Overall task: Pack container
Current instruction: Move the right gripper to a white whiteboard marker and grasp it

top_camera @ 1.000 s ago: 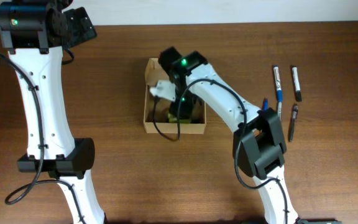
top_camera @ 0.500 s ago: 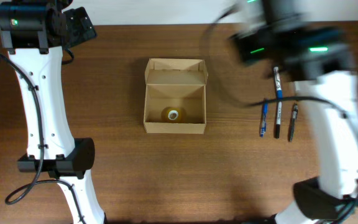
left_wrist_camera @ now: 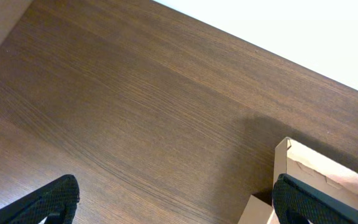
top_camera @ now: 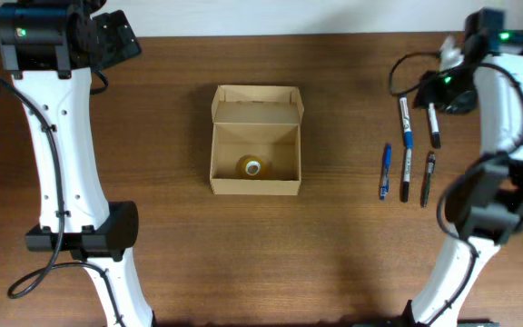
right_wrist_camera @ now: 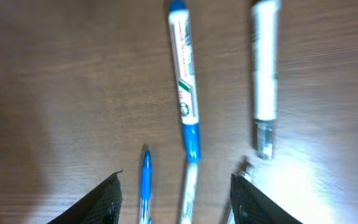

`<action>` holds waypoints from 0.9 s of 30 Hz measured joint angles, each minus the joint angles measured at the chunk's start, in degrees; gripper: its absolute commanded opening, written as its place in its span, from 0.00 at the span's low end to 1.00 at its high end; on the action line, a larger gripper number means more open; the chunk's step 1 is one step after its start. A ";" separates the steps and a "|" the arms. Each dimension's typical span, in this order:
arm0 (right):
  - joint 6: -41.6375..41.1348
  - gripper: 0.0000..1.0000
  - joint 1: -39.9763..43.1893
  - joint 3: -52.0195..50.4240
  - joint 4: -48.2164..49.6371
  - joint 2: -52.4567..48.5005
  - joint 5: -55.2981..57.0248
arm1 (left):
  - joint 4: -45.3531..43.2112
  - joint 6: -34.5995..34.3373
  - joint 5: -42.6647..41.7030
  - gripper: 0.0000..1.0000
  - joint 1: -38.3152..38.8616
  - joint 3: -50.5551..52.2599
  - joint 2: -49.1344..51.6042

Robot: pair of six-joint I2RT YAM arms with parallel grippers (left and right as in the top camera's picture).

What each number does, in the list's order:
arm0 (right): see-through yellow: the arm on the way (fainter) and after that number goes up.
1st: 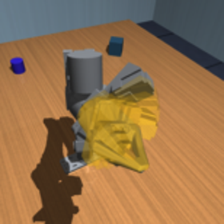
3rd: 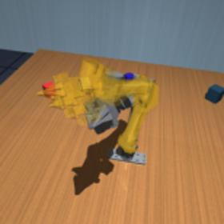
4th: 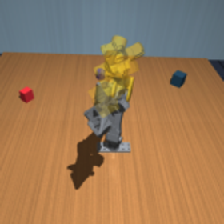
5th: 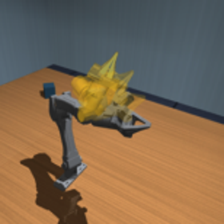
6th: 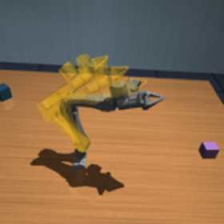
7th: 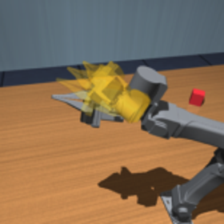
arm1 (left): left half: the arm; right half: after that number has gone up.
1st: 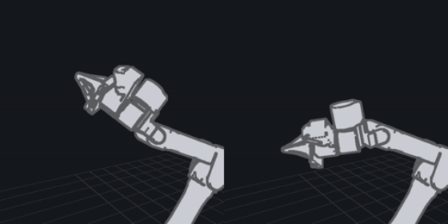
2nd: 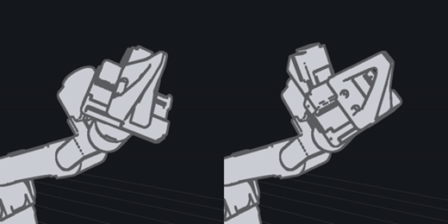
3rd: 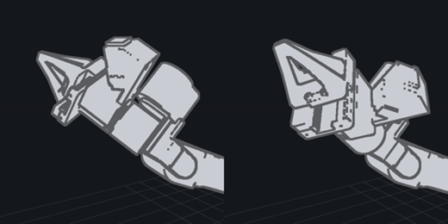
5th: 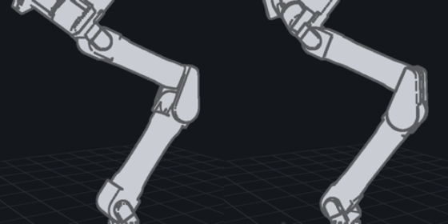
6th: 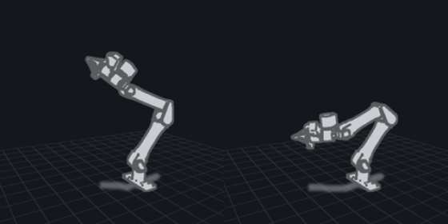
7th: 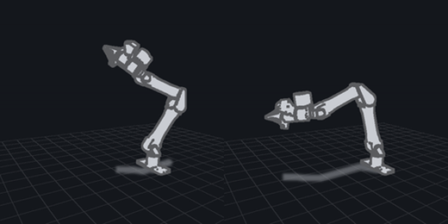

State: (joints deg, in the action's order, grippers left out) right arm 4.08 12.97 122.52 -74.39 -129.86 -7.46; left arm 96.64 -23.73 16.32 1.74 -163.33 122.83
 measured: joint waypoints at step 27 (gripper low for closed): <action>6.25 0.51 -3.85 -0.09 6.86 -9.73 5.49 | 0.00 -0.02 0.00 1.00 0.00 0.00 0.00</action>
State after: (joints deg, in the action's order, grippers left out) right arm 10.33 9.13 122.43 -67.53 -139.59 -1.98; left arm 96.64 -23.75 16.32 1.74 -163.33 122.83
